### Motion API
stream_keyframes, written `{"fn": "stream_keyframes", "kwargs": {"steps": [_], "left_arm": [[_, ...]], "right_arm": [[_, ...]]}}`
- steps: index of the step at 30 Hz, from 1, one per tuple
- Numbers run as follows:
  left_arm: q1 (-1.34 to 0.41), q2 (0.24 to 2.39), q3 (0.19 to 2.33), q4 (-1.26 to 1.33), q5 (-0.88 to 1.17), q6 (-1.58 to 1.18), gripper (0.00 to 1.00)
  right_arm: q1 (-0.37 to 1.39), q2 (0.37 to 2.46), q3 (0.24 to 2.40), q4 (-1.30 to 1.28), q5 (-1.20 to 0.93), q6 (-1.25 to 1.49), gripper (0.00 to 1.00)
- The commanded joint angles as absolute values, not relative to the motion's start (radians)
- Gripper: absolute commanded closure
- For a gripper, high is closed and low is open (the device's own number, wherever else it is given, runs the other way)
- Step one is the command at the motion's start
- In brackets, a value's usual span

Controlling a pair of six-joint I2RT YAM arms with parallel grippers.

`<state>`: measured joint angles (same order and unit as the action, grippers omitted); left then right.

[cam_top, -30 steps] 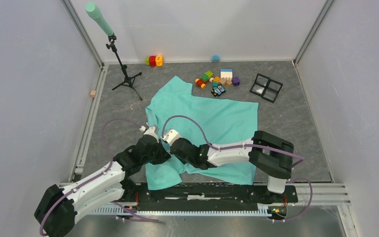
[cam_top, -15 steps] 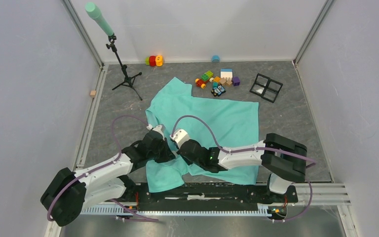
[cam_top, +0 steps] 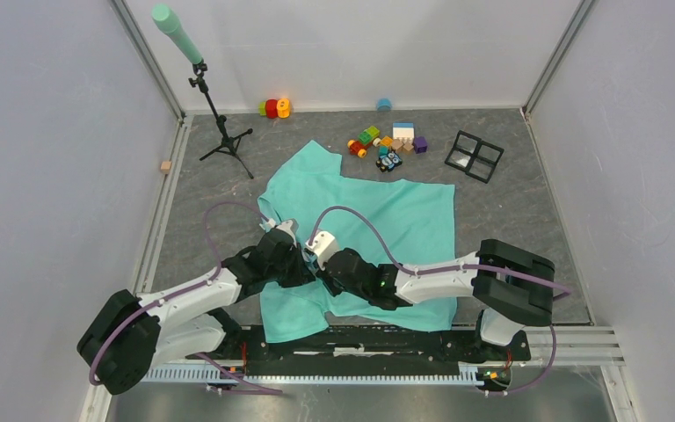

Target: Pin the brooch onto the clothing

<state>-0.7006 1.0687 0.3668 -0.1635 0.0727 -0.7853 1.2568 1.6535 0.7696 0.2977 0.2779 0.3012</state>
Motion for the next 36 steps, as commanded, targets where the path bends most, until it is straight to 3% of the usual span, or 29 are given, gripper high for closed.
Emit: {"fn": "stream_keyframes", "kwargs": {"steps": [1,14,36], "left_arm": [[-0.698,1.072,0.39,-0.154,0.08,-0.74,0.98],[-0.698,1.057,0.381,-0.145,0.09,-0.732,0.98],[-0.696,0.818,0.23,0.047,0.134,-0.764,0.98]], "right_arm": [[1.262,1.633,0.768,0.358,0.234,0.285,1.0],[1.263,1.692,0.805,0.329,0.187,0.276,1.0],[1.258,1.727,0.814,0.286,0.202,0.306,1.0]]}}
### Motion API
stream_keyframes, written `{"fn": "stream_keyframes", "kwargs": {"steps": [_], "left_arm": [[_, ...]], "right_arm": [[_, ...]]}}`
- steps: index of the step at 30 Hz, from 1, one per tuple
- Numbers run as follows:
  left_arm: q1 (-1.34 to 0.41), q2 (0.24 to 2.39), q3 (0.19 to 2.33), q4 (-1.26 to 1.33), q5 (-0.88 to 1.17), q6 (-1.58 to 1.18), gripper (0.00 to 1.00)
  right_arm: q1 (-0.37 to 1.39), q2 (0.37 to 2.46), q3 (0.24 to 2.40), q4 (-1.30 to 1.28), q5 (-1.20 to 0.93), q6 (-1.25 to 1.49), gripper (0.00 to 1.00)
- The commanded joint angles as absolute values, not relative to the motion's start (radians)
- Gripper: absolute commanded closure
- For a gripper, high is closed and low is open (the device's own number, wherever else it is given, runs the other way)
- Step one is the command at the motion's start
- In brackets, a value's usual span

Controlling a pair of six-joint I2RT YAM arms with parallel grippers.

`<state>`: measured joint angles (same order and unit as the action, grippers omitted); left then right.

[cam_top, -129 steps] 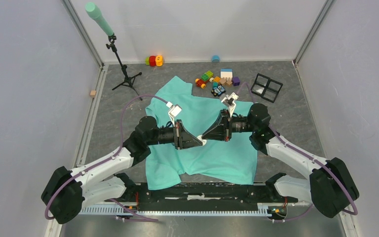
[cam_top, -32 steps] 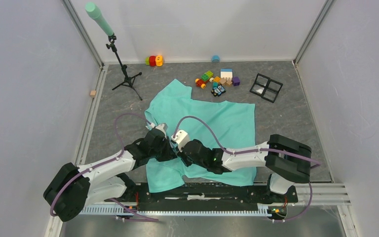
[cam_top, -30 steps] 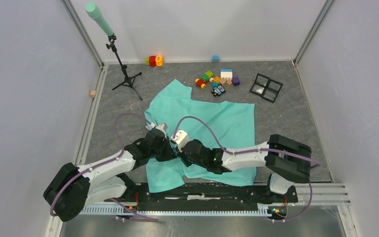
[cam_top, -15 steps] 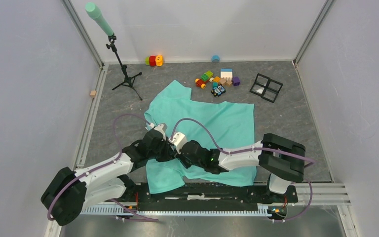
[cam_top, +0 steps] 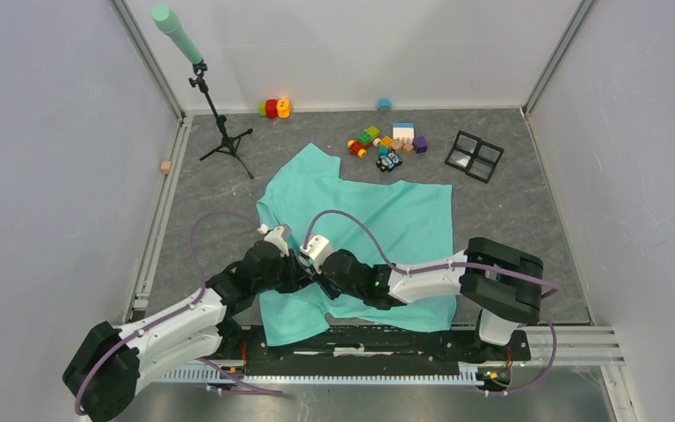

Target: Pin the brooch onto the clothing

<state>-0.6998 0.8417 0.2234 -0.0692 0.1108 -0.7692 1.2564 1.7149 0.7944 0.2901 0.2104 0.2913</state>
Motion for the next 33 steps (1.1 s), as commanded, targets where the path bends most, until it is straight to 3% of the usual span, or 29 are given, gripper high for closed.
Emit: {"fn": "stream_keyframes", "kwargs": {"steps": [1,14,18,21,24,27,33], "left_arm": [[-0.696,0.818,0.229,0.054,0.139,-0.765,0.98],[-0.694,0.799,0.229,0.088,0.2,-0.751,0.98],[-0.686,0.787,0.255,0.048,0.263,-0.695,0.98],[-0.686,0.749,0.26,0.039,0.298,-0.673,0.98],[-0.684,0.713,0.262,0.041,0.347,-0.659,0.98],[-0.684,0.702,0.281,0.017,0.394,-0.637,0.98],[-0.684,0.703,0.275,0.082,0.52,-0.639,0.98]], "right_arm": [[1.258,1.727,0.813,0.286,0.202,0.307,1.0],[1.25,1.665,0.778,0.29,0.202,0.292,0.99],[1.244,1.55,0.735,0.289,0.216,0.242,0.52],[1.223,1.429,0.678,0.281,0.207,0.202,0.31],[1.168,1.29,0.597,0.294,0.118,0.146,0.2],[1.078,1.176,0.527,0.321,-0.104,0.085,0.14],[0.964,1.086,0.483,0.373,-0.493,0.052,0.12]]}}
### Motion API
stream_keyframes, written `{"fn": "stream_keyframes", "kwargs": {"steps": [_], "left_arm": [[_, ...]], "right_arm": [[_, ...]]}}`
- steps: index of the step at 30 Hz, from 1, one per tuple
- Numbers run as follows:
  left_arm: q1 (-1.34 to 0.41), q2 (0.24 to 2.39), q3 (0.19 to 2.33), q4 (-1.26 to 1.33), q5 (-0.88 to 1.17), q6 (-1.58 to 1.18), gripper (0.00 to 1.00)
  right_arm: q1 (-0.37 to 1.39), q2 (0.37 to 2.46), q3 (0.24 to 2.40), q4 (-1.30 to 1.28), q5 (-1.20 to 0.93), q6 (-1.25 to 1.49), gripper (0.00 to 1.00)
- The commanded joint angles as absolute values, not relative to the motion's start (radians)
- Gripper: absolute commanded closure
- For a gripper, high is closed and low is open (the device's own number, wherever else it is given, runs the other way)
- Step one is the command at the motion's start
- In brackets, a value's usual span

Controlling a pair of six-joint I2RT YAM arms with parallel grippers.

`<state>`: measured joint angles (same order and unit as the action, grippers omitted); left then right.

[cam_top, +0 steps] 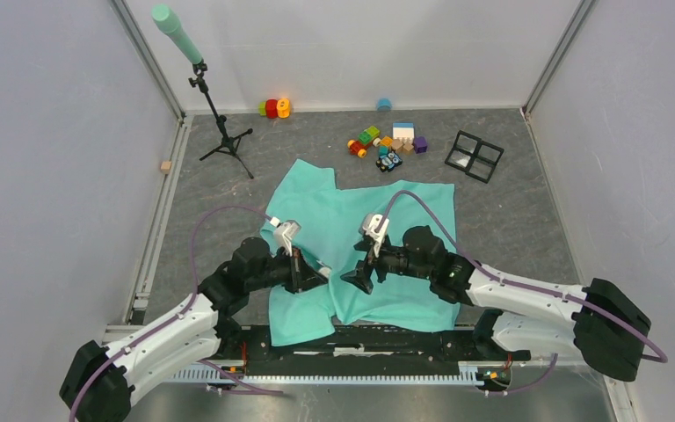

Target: Pin the brooch onto the clothing

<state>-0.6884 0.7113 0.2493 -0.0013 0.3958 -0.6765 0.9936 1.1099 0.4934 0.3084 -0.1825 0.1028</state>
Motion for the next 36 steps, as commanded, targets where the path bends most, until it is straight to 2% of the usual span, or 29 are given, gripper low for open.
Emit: {"fn": "stream_keyframes", "kwargs": {"steps": [1,5,10,19,30,36], "left_arm": [[-0.684,0.702,0.268,0.104,0.536,-0.644,0.98],[-0.683,0.698,0.235,0.202,0.584,-0.666,0.98],[-0.684,0.702,0.214,0.253,0.62,-0.68,0.98],[-0.685,0.697,0.21,0.263,0.629,-0.679,0.98],[-0.686,0.704,0.211,0.278,0.644,-0.683,0.98],[-0.686,0.704,0.21,0.283,0.649,-0.685,0.98]], "right_arm": [[0.956,1.088,0.485,0.379,-0.531,0.054,0.13],[0.937,1.128,0.487,0.419,-0.637,0.073,0.17],[0.916,1.211,0.522,0.43,-0.738,0.072,0.28],[0.869,1.26,0.547,0.449,-0.839,0.081,0.49],[0.861,1.325,0.581,0.494,-0.898,0.12,0.67],[0.857,1.343,0.584,0.544,-0.926,0.161,0.71]]}}
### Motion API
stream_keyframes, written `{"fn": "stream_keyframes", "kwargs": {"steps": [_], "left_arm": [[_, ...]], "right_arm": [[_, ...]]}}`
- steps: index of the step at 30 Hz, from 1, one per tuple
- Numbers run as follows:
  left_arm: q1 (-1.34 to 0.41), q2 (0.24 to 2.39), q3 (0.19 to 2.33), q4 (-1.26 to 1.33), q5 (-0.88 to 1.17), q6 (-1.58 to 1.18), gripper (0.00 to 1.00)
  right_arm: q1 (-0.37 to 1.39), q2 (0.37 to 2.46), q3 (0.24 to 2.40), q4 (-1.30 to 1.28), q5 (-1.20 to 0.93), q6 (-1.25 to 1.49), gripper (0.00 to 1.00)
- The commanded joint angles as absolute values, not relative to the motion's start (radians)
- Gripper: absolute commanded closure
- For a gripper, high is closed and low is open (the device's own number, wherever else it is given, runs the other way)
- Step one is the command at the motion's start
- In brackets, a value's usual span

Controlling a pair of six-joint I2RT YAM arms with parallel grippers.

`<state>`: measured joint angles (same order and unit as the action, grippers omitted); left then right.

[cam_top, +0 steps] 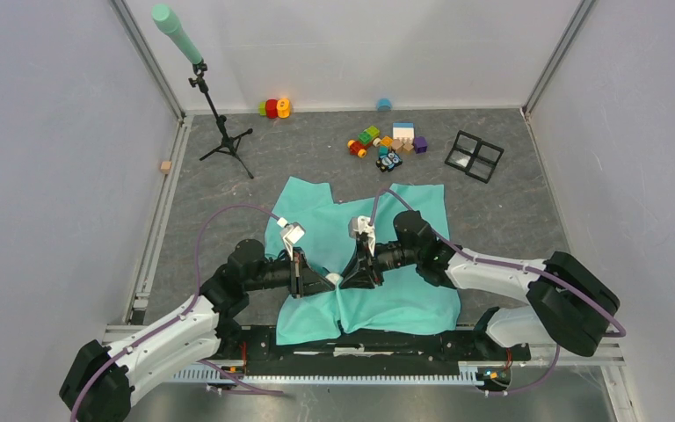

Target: Pin the brooch onto the clothing

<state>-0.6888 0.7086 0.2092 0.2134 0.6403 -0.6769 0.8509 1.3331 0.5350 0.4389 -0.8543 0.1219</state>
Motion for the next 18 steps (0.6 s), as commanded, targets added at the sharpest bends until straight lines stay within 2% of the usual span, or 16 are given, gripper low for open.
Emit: {"fn": "stream_keyframes", "kwargs": {"steps": [1,18], "left_arm": [[-0.686,0.703,0.209,0.284,0.649,-0.684,0.98],[-0.686,0.71,0.207,0.304,0.665,-0.694,0.98]], "right_arm": [[0.856,1.345,0.584,0.551,-0.931,0.165,0.73],[0.845,1.386,0.594,0.683,-0.993,0.317,0.74]]}}
